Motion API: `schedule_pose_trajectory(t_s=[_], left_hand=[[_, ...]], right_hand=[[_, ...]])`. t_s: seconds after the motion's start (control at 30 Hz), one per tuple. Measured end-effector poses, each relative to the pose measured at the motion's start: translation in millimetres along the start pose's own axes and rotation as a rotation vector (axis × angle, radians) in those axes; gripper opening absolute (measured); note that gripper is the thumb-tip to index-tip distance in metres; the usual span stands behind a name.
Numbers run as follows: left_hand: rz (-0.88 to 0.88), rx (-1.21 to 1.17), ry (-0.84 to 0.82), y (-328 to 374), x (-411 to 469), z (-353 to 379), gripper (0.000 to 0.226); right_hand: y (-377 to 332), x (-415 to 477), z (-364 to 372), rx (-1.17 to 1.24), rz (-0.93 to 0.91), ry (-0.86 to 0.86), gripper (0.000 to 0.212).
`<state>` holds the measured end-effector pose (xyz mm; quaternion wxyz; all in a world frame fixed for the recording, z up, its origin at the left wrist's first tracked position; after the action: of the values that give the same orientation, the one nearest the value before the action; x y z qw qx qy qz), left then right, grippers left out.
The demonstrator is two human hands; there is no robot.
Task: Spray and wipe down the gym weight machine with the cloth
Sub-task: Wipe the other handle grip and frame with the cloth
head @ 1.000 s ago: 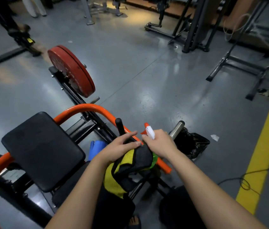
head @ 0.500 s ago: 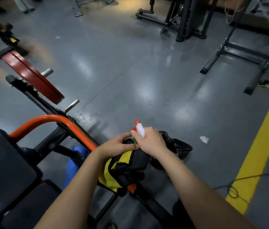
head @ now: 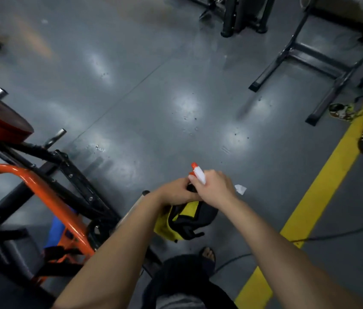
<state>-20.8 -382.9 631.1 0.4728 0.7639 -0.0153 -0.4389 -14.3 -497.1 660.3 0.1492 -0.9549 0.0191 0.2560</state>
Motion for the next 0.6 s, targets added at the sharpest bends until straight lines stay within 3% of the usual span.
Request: schedule_pose_trajectory(t_s=[0.23,0.37,0.6], left_hand=[[-0.052,-0.049,0.042,19.1,21.6,-16.6,0.049],[-0.029,-0.081,0.071,43.1,31.8,-18.2,0.04],[-0.144,-0.112,0.161,80.1,41.1,-13.2,0.022]], right_hand=[[-0.6,21.2,-42.2,-0.028,-0.121,-0.033,0.047],[-0.7,39.1,-59.6,-0.094,-0.179,0.0,0.047],[14.8,67.4,-85.1,-0.14,-0.407,-0.014,0.047]])
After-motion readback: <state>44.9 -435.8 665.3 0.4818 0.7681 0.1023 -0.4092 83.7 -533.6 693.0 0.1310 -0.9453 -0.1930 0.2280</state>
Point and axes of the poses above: each hand's wrist, its own x-axis towards the middle knuckle, its own z-axis out of the palm, y = z × x, the point moved 7 cm from there along x, towards the middle knuckle, and after that the axes turned 13 degrees about -x, right-handed, at the moved point
